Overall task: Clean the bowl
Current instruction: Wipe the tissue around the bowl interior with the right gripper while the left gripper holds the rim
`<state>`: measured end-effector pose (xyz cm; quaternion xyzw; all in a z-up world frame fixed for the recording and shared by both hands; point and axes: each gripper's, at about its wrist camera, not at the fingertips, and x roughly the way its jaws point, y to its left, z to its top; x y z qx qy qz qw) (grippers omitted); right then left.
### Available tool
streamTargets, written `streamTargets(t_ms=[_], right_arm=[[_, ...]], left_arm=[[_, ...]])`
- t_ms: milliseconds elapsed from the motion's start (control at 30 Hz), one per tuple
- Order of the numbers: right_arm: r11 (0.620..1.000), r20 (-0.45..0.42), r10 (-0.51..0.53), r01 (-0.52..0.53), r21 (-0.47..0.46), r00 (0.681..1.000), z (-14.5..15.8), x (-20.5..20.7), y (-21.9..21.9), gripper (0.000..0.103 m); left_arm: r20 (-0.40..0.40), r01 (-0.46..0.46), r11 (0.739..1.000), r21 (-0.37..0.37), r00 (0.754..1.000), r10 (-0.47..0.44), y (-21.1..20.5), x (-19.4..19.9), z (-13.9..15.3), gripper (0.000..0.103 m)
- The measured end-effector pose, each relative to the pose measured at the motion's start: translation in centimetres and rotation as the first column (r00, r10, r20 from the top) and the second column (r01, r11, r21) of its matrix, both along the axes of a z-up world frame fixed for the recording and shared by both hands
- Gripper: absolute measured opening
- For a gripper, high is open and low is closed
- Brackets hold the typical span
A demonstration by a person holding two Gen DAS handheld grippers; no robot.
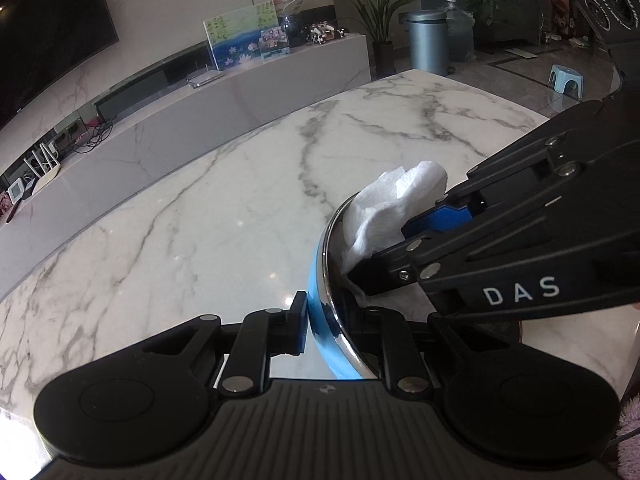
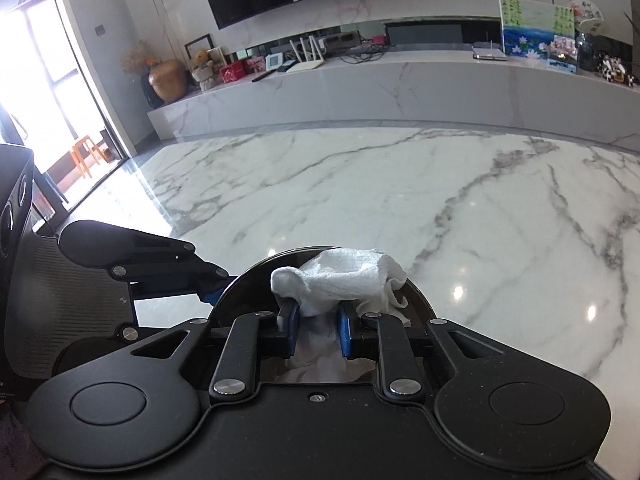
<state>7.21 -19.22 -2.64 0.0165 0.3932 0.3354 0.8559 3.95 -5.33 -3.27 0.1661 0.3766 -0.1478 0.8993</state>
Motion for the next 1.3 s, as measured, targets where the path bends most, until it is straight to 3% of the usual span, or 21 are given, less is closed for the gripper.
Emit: streamTargets(t_ms=[167,333,667,967,1300], right_arm=[[0.998,-0.05,-0.057,0.058,0.005,0.997,-0.6,0.7,-0.2,0.014],[0.995,-0.069,-0.094,0.091,-0.047,0.993,-1.1,0.9,-0.1,0.013],[0.991,-0.147,-0.076,0.059,-0.116,0.986,-2.3,0.8,0.0,0.013],[1.0,-0.267,-0.018,0.013,-0.018,0.964,-2.3,0.8,-0.8,0.014],[0.996,-0.205,0.019,-0.036,-0.079,0.979,-1.7,0.2,0.4,0.013]], left_arm=[[0.009,0.006,1.0,0.006,1.0,-0.006,-0.3,0.0,-0.1,0.015],[0.001,-0.002,1.0,-0.002,1.0,0.002,-0.2,0.2,-0.2,0.015],[-0.03,-0.024,1.0,0.005,0.999,0.024,0.0,0.3,-0.8,0.014],[-0.015,-0.031,1.0,-0.006,0.999,0.03,0.2,0.3,-0.6,0.014],[-0.051,-0.052,0.998,-0.03,0.997,0.05,1.0,0.8,-0.8,0.015]])
